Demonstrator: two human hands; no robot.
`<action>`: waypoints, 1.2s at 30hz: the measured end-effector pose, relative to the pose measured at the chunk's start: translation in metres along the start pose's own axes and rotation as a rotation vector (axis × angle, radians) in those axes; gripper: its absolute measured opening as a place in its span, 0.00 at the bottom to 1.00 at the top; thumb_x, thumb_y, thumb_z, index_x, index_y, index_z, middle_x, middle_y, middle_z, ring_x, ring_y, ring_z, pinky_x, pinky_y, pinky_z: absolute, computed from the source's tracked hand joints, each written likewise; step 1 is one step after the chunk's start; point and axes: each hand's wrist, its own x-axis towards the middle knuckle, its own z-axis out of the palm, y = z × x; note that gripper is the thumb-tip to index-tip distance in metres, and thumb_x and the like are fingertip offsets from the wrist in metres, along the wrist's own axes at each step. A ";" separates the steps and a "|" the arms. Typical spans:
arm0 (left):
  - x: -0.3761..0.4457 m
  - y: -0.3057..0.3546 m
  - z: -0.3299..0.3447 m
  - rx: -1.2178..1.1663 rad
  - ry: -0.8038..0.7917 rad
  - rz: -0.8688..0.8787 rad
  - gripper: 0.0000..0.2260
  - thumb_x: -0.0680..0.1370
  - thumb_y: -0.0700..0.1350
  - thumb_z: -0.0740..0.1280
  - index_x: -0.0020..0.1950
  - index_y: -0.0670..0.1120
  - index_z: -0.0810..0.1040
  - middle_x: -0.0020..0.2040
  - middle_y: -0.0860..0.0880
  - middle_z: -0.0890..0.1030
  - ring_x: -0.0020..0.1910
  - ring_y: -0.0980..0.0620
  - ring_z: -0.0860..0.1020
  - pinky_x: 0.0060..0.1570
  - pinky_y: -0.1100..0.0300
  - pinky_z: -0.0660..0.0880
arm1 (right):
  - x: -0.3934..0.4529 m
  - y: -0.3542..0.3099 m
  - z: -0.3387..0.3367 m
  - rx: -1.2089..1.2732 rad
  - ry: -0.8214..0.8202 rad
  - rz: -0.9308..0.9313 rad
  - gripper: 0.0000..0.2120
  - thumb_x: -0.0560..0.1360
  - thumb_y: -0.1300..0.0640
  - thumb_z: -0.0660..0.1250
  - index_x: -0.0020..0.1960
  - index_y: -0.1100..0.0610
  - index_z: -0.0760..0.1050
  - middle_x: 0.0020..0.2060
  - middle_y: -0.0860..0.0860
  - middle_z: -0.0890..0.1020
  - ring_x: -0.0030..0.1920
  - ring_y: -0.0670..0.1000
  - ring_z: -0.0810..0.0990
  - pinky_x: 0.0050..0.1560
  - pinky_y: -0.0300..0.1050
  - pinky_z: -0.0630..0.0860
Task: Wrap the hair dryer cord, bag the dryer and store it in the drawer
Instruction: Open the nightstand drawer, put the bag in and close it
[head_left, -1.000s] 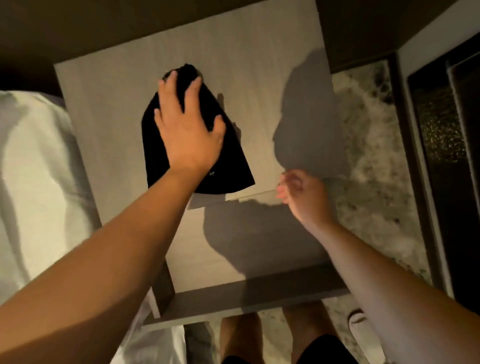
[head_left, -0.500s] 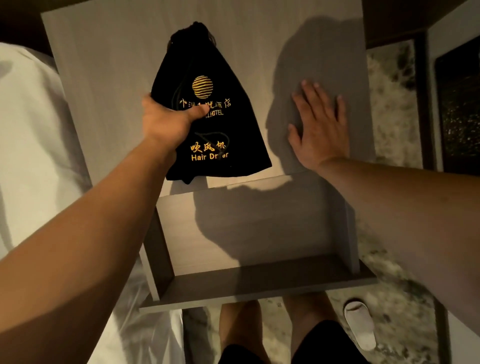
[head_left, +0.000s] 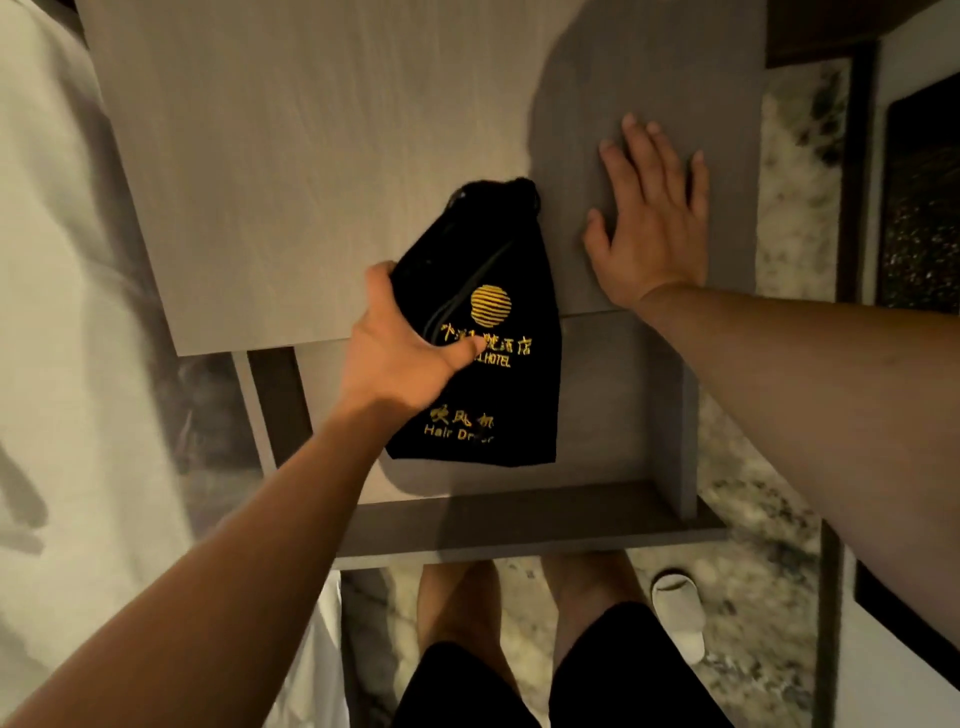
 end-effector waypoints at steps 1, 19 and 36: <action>-0.013 -0.008 0.005 0.015 -0.028 -0.002 0.38 0.60 0.60 0.80 0.63 0.61 0.61 0.51 0.60 0.78 0.50 0.55 0.80 0.47 0.63 0.73 | 0.000 0.000 0.000 -0.001 -0.002 -0.003 0.31 0.75 0.45 0.58 0.76 0.51 0.61 0.79 0.51 0.60 0.78 0.53 0.57 0.76 0.64 0.53; -0.025 -0.096 0.066 0.049 -0.192 -0.268 0.44 0.60 0.58 0.82 0.68 0.60 0.60 0.54 0.57 0.77 0.57 0.47 0.79 0.50 0.58 0.77 | -0.002 0.001 0.001 -0.030 0.011 -0.004 0.31 0.76 0.45 0.56 0.77 0.51 0.59 0.80 0.51 0.59 0.79 0.53 0.55 0.77 0.63 0.51; -0.007 -0.117 0.103 0.012 -0.014 -0.246 0.44 0.63 0.52 0.83 0.70 0.60 0.60 0.62 0.48 0.77 0.57 0.49 0.77 0.55 0.54 0.79 | -0.003 0.000 0.002 -0.038 0.044 0.000 0.31 0.75 0.44 0.55 0.77 0.50 0.62 0.78 0.51 0.64 0.78 0.54 0.60 0.77 0.61 0.52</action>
